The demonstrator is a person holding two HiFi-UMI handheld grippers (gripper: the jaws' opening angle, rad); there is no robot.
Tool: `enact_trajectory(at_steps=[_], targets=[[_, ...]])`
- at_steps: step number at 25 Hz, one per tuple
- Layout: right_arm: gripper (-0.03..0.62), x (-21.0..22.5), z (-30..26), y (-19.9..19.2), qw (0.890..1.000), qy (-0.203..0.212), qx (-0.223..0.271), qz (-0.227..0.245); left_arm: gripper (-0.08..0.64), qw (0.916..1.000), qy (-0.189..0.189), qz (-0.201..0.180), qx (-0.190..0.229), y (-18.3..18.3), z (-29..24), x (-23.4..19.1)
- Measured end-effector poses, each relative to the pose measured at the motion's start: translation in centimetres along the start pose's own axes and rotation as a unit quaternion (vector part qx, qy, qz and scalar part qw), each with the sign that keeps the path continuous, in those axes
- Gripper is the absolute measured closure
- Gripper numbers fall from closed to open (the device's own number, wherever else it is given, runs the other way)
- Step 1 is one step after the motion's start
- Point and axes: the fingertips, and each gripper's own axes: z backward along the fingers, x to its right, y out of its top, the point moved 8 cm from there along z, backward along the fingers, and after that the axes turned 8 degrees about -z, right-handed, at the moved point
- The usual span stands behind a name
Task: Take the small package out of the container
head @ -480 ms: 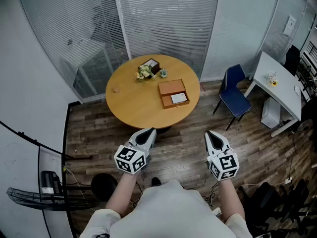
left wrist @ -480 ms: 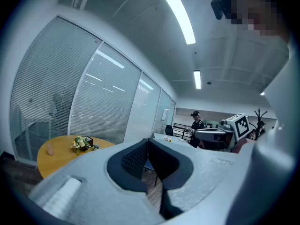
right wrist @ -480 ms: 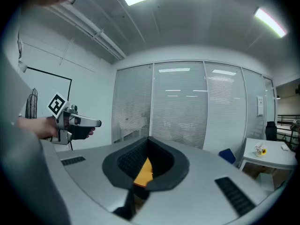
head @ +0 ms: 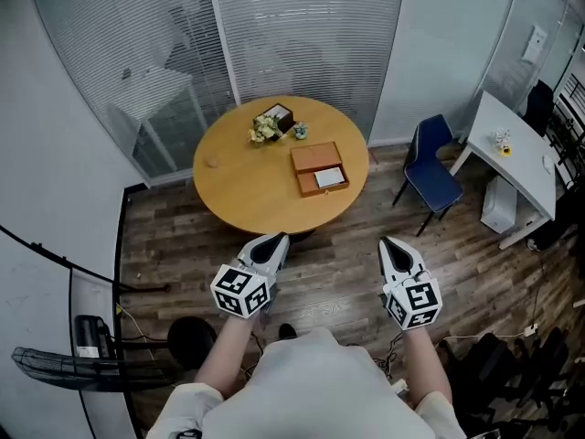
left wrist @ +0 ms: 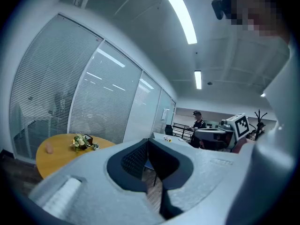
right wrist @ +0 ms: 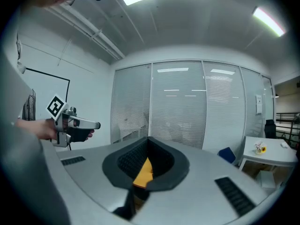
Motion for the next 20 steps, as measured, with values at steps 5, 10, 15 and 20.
enact_trajectory(at_steps=[5, 10, 15, 20], targets=[[0.591, 0.2, -0.4, -0.4, 1.0, -0.011, -0.004, -0.016, 0.54, 1.0, -0.006, 0.001, 0.0, -0.2, -0.1, -0.3], [0.591, -0.6, -1.0, -0.8, 1.0, -0.013, -0.008, -0.017, 0.54, 1.0, -0.005, -0.003, -0.004, -0.5, -0.1, -1.1], [0.591, -1.2, -1.7, -1.3, 1.0, -0.016, -0.013, -0.018, 0.538, 0.9999, -0.005, -0.007, -0.007, -0.8, -0.1, -2.0], [0.591, -2.0, -2.5, -2.0, 0.999, -0.028, -0.022, -0.021, 0.428, 0.9999, -0.007, 0.0, -0.013, -1.2, 0.2, -3.5]])
